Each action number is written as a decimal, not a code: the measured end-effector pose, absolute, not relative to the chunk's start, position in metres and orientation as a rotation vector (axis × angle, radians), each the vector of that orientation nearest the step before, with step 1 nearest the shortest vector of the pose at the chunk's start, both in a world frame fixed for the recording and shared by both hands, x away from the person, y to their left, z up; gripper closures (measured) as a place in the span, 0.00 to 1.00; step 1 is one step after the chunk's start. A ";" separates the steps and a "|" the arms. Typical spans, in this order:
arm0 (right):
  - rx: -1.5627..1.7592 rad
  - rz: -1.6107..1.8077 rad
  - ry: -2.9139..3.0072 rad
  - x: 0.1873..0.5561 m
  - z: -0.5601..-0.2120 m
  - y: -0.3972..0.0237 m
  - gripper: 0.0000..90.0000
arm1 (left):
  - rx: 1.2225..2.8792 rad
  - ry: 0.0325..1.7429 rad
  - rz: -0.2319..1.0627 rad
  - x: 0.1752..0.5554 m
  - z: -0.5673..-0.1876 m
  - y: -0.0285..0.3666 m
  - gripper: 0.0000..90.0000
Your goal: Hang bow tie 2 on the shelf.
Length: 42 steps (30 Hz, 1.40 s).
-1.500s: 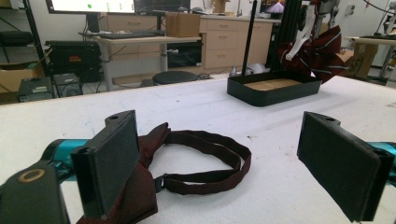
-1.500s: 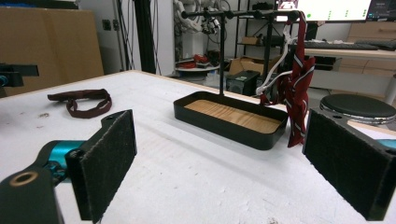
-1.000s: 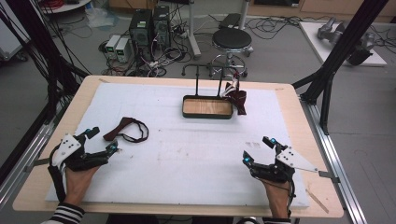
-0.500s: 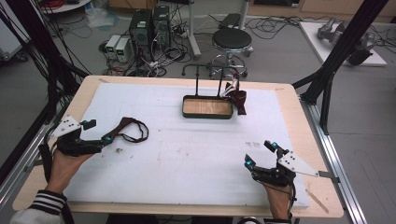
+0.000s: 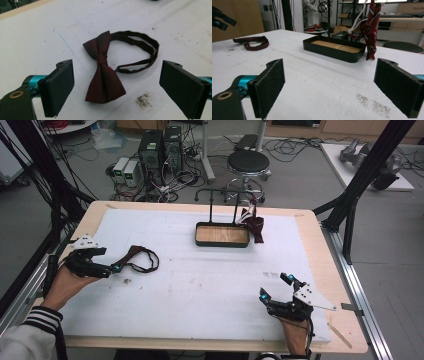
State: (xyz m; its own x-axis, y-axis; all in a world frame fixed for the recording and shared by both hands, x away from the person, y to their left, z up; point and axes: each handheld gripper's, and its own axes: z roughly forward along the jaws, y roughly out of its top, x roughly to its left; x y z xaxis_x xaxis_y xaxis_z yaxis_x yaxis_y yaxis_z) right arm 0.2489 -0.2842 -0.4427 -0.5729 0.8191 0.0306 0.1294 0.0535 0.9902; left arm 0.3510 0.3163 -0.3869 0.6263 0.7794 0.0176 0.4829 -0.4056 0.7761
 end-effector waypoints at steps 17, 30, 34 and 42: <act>0.959 1.567 1.761 0.248 -0.450 -0.283 0.10 | 2.265 1.031 0.383 0.382 -0.391 0.314 0.16; 0.956 1.573 1.758 0.248 -0.451 -0.283 0.10 | 2.345 1.105 0.267 0.396 -0.408 0.312 0.21; 0.949 1.570 1.761 0.248 -0.451 -0.283 0.10 | 2.352 1.121 0.234 0.397 -0.411 0.312 0.22; 0.944 1.581 1.752 0.247 -0.451 -0.283 0.10 | 2.371 1.132 0.222 0.402 -0.416 0.308 0.29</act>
